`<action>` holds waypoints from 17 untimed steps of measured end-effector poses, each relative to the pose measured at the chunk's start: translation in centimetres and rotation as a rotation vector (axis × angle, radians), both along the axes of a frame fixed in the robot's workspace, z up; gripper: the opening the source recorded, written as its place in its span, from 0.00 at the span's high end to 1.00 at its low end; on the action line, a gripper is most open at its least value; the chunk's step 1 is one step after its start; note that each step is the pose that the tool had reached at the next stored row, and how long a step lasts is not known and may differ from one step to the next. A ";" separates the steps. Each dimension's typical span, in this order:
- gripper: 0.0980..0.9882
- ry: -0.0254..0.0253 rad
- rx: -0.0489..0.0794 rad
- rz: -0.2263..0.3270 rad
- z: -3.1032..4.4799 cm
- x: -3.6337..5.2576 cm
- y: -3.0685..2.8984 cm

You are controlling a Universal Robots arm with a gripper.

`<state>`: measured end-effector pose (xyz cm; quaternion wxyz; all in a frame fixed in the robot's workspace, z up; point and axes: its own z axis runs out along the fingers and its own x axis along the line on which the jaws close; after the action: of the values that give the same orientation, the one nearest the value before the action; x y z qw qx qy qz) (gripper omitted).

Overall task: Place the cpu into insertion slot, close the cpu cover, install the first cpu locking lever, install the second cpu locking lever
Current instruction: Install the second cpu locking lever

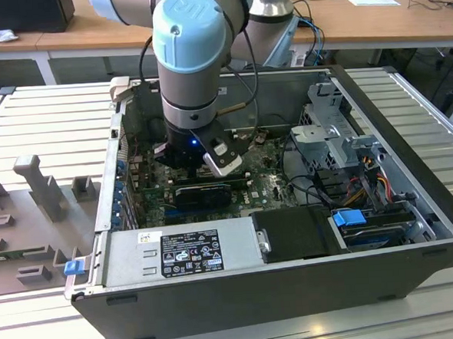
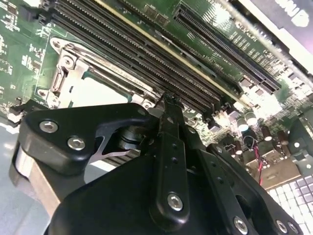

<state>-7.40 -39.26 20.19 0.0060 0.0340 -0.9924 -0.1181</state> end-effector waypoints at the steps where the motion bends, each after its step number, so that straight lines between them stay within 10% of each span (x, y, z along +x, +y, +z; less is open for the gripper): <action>1: 0.99 0.0000 0.011 0.000 -0.20 -0.06 0.01; 7: 0.99 -0.0003 0.025 0.000 -0.55 -0.14 0.00; 17: 0.99 0.0016 0.025 0.000 2.11 -0.15 -0.02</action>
<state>-7.55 -39.28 22.30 0.0064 0.0338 -0.9908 -0.1307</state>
